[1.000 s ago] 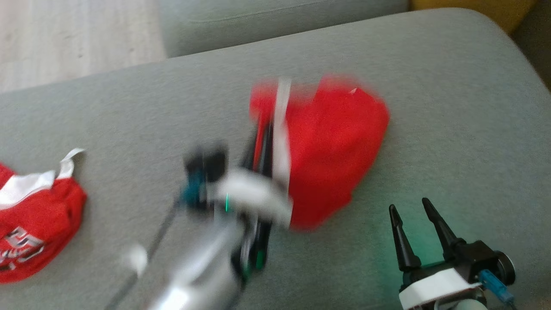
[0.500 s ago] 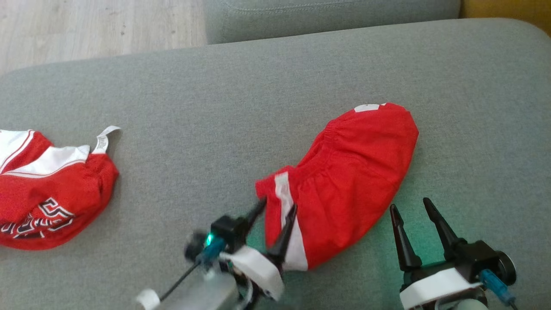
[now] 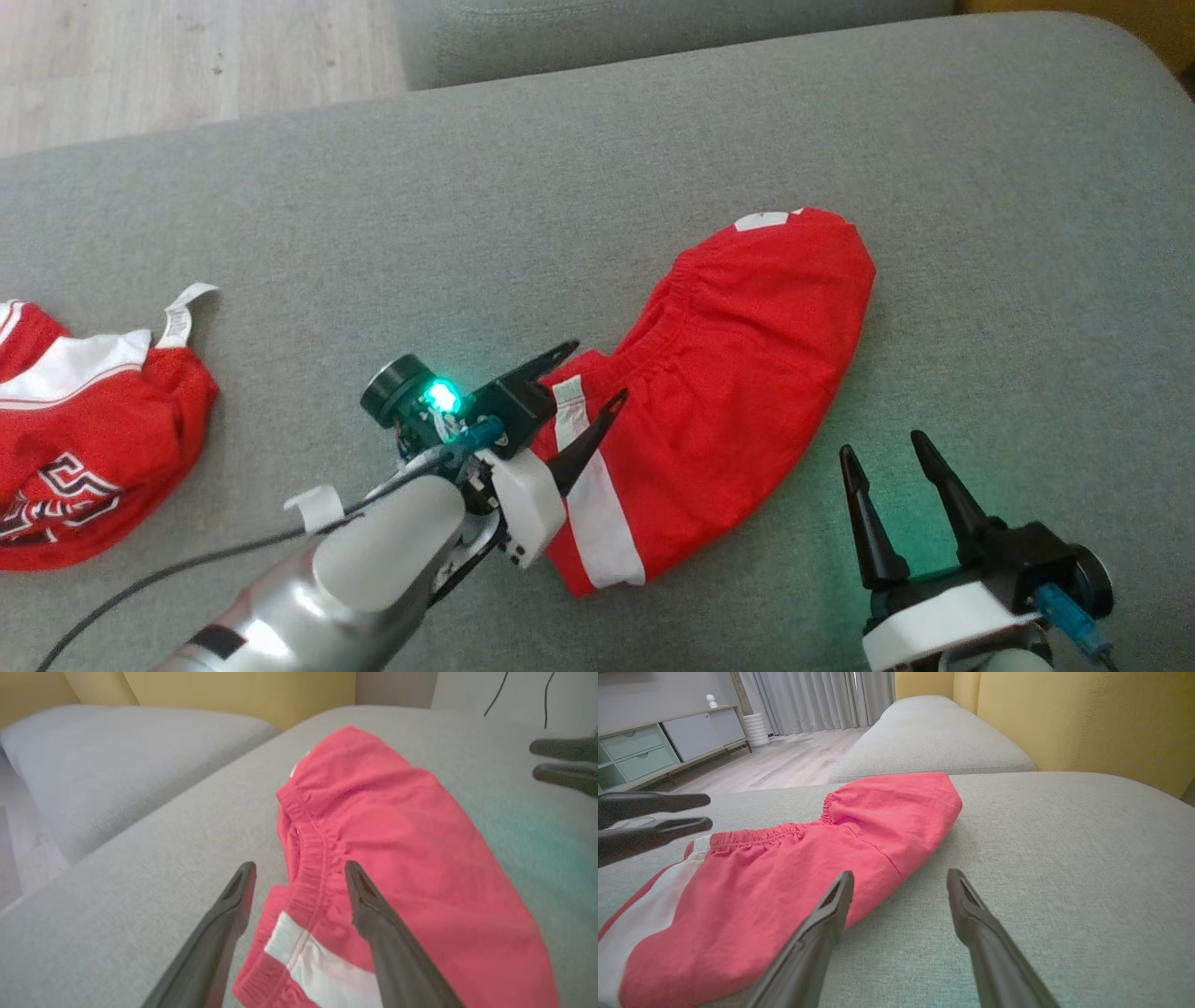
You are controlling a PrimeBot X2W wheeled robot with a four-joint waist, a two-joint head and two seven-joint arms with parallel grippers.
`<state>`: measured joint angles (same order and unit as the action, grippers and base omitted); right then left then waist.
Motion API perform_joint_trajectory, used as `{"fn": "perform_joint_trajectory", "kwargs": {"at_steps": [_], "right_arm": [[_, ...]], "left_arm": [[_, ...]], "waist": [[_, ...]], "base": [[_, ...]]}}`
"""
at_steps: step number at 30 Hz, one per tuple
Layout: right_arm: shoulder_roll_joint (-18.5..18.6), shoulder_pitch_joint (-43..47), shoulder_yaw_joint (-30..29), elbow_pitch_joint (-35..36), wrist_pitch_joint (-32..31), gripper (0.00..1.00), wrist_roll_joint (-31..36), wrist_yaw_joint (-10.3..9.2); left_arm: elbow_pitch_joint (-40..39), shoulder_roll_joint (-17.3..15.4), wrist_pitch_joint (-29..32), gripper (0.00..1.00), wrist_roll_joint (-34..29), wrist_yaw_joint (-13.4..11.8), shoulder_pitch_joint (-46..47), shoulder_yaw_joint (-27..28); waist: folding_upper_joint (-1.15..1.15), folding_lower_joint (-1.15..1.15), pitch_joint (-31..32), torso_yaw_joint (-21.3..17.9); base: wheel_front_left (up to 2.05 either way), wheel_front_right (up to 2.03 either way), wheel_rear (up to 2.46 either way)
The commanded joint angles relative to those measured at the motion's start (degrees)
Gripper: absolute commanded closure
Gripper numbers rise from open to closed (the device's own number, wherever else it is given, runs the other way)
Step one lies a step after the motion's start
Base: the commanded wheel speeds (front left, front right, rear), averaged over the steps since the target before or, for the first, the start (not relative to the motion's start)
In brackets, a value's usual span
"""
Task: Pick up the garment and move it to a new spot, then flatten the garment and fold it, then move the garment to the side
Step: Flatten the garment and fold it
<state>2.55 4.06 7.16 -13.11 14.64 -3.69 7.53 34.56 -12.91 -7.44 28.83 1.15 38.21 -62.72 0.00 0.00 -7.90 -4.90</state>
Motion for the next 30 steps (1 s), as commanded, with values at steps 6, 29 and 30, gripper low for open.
{"fn": "perform_joint_trajectory", "kwargs": {"at_steps": [6,29,30], "right_arm": [[0.41,-2.17,1.29,1.6,0.36,0.0,0.27,-0.04],[0.35,-2.46,2.12,0.88,0.36,0.0,-0.25,-0.04],[0.34,-2.38,2.2,0.86,0.36,0.0,-0.38,-0.04]], "left_arm": [[1.14,-2.84,6.09,0.0,2.65,4.24,3.1,-0.1],[-10.73,-5.62,9.19,1.0,18.24,6.31,3.07,-7.18],[-13.07,-6.26,9.64,1.0,20.64,6.32,3.89,-7.26]], "waist": [[0.0,0.0,-0.96,-0.47],[0.0,0.0,1.99,-2.47],[0.0,0.0,2.34,-2.98]], "base": [[0.0,0.0,0.0],[0.0,0.0,0.0],[0.0,0.0,0.0]]}}
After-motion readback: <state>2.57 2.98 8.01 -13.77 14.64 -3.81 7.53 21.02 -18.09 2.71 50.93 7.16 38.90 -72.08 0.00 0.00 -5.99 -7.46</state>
